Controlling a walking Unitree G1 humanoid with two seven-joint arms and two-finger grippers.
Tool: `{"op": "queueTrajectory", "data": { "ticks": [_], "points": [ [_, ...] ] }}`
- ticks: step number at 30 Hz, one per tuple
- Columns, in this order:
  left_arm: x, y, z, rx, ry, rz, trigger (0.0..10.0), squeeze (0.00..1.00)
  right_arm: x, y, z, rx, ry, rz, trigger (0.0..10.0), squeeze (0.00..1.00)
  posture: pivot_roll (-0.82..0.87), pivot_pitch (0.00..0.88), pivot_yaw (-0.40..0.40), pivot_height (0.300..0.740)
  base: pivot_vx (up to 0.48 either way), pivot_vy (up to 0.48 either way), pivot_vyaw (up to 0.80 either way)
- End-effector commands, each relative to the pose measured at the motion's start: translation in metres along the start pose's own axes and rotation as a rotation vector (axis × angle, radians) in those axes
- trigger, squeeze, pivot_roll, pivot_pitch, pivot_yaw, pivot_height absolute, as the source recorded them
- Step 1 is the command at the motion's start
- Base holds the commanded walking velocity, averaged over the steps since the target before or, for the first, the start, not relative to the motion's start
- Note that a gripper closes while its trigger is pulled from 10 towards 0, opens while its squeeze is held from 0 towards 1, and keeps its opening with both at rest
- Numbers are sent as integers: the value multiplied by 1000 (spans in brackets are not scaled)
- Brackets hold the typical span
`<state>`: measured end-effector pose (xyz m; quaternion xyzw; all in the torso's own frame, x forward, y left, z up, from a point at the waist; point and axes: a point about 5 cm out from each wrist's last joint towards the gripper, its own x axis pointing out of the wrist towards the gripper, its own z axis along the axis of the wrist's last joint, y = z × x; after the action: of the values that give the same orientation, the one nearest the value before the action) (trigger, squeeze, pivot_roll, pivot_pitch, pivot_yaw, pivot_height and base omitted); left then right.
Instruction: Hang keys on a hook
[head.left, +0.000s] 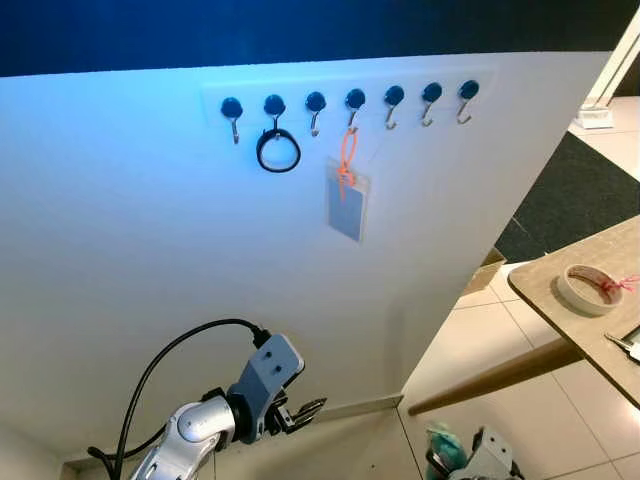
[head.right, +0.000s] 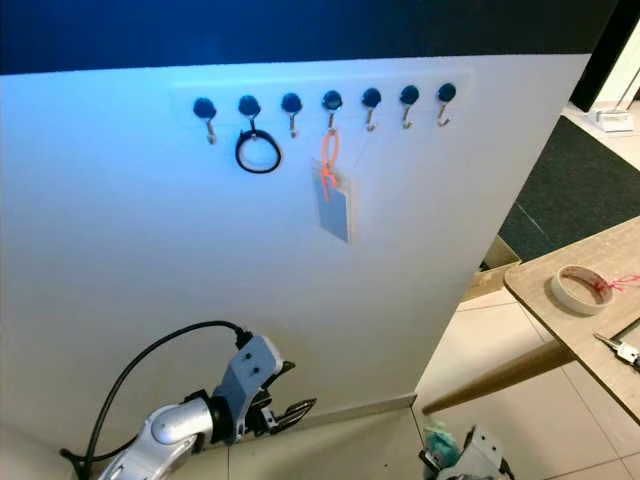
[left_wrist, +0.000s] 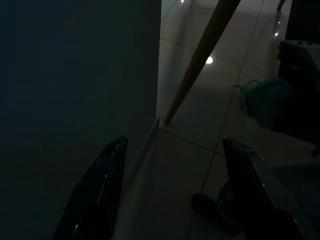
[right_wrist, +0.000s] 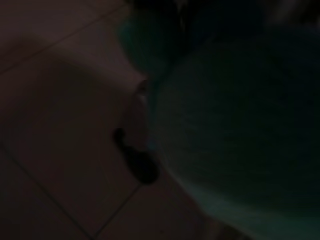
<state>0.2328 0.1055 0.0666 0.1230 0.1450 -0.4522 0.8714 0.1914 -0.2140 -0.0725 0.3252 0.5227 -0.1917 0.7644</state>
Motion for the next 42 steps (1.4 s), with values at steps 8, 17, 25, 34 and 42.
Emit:
{"op": "queueTrajectory", "data": {
  "ticks": [8,17,25,34,42],
  "points": [
    [-1,2,-1,2,6,18,10000,0,1,3,5,-506,-59,-125,10000,0,49,103,-15,740,0,0,0],
    [-1,10,14,26,-124,89,10000,0,-13,79,36,-1112,-454,90,10000,0,53,104,-15,740,0,0,0],
    [-1,3,48,145,-353,48,10000,0,-36,127,34,-1572,-712,250,10000,0,51,103,-18,740,0,0,0],
    [4,7,42,296,-277,34,10000,1000,-75,164,31,-1417,-983,580,10000,0,49,104,-19,740,0,0,0],
    [5,1,29,364,-216,-9,10000,0,-100,179,33,-1101,-997,786,10000,0,42,107,-17,740,0,0,0]
  ]
}}
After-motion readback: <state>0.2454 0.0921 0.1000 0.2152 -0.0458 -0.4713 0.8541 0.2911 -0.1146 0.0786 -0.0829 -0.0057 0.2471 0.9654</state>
